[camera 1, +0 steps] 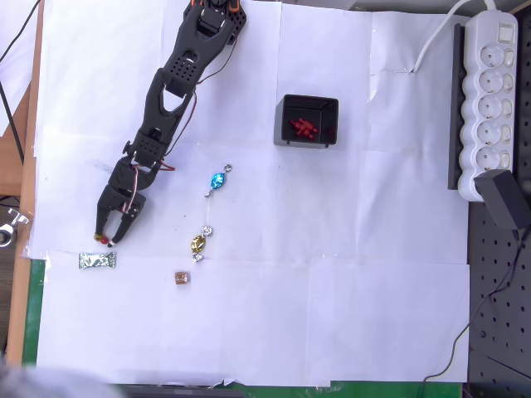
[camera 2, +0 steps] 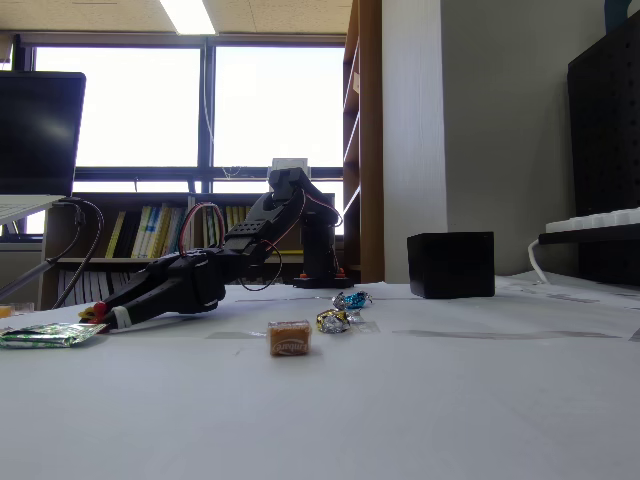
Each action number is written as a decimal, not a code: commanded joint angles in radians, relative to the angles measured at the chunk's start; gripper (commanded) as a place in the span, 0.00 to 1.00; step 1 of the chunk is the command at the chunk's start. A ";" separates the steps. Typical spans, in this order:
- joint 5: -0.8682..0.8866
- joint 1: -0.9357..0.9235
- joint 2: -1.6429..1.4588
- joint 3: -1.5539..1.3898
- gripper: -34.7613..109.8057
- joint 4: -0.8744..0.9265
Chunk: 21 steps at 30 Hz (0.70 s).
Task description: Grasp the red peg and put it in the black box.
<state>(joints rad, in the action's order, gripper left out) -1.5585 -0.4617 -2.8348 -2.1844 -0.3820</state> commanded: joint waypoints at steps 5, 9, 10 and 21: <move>-0.037 -0.011 0.133 0.051 0.24 0.195; -0.015 -0.005 0.476 0.239 0.24 0.545; 0.000 0.002 0.561 0.267 0.24 0.647; 0.120 0.153 1.206 0.313 0.24 1.652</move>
<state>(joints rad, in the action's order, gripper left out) -1.4603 -0.3590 -1.8822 -1.8546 1.0262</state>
